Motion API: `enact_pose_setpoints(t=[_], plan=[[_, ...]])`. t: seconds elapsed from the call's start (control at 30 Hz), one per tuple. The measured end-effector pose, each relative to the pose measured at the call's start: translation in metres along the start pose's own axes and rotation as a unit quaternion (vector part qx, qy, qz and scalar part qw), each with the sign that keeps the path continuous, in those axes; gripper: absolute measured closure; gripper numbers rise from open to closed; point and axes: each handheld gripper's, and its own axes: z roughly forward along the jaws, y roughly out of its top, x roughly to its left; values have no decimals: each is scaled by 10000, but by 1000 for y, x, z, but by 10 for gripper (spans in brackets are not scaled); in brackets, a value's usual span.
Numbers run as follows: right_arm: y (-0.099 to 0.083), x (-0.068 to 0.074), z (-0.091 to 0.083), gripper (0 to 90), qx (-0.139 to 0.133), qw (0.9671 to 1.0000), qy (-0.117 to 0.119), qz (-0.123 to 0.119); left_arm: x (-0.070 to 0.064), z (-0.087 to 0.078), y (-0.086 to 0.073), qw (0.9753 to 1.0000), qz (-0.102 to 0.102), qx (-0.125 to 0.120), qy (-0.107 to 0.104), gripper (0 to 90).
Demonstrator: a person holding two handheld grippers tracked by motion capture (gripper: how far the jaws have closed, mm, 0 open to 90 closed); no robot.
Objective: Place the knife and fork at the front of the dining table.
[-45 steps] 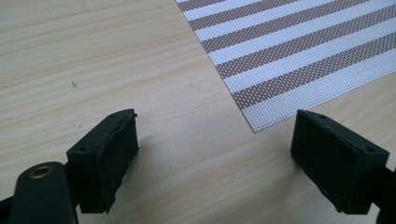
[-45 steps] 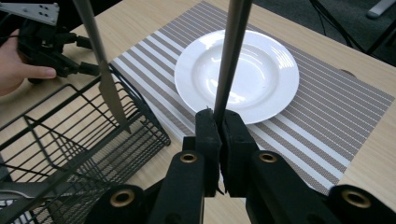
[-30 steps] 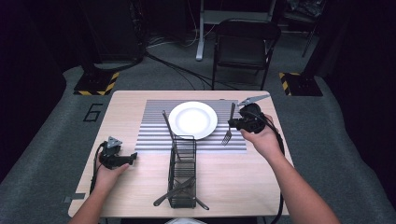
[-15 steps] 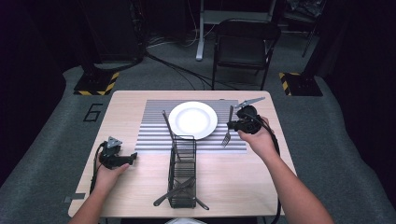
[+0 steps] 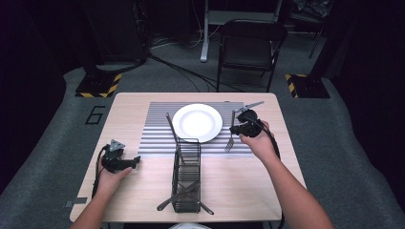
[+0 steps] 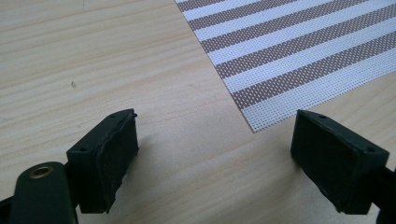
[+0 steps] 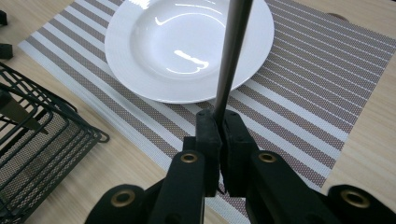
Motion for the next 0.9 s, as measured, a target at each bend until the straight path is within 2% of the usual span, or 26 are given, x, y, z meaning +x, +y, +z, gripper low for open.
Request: enact_pose_setpoints(t=[0.23, 0.47, 0.5, 0.67, 0.9], plan=[[1, -5, 8, 876, 86, 9999, -40, 73, 0, 0, 0, 10000, -1, 0, -2, 147], [-1, -16, 21, 876, 127, 9992, -162, 352, 0, 0, 0, 10000, -2, 0, 2, 147], [-2, -18, 22, 876, 123, 9992, -189, 320, 0, 0, 0, 10000, -4, -1, 3, 147], [-1, -22, 27, 874, 53, 9985, -190, 516, 0, 0, 0, 10000, -8, -4, 4, 147], [3, -24, 35, 873, -14, 9978, -236, 622, 0, 0, 0, 10000, -12, -7, 2, 147]])
